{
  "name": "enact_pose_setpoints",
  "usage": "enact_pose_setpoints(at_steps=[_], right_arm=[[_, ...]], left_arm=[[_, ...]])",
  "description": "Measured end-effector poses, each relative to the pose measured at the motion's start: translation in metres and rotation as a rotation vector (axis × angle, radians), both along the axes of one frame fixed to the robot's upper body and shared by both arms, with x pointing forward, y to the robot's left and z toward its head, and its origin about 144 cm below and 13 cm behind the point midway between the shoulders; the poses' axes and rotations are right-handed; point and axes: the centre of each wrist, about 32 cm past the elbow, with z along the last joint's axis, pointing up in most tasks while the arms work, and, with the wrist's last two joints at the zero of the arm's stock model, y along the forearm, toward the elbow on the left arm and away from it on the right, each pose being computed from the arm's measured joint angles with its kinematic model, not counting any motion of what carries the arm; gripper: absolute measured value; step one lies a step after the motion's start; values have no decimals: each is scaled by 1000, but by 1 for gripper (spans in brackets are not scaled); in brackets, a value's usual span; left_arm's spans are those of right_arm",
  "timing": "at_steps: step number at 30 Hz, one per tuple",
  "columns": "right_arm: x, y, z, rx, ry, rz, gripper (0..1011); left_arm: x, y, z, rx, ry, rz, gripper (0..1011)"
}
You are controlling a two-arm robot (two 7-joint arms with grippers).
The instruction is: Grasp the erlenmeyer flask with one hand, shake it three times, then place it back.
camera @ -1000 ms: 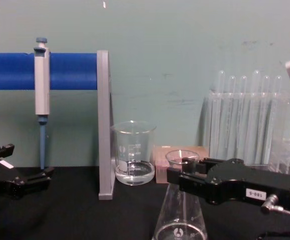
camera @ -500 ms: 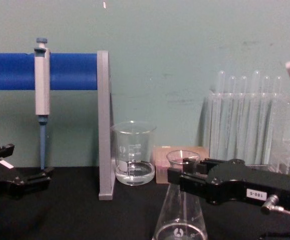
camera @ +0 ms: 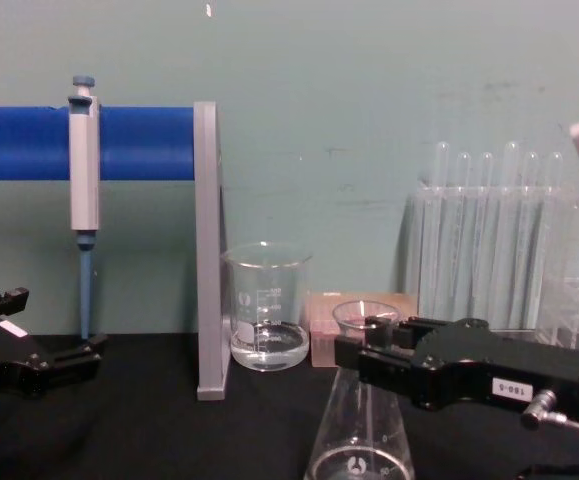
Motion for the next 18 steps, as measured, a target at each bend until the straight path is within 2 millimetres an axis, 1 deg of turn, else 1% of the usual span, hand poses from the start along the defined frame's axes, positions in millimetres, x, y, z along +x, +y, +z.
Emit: enact_pose_setpoints(at_steps=[16,18], right_arm=[[0,0,0,-1,1,0,448],[0,0,0,-2,3,0,465]], left_arm=[[0,0,0,0,0,0,1001],[0,0,0,0,0,0,1001]])
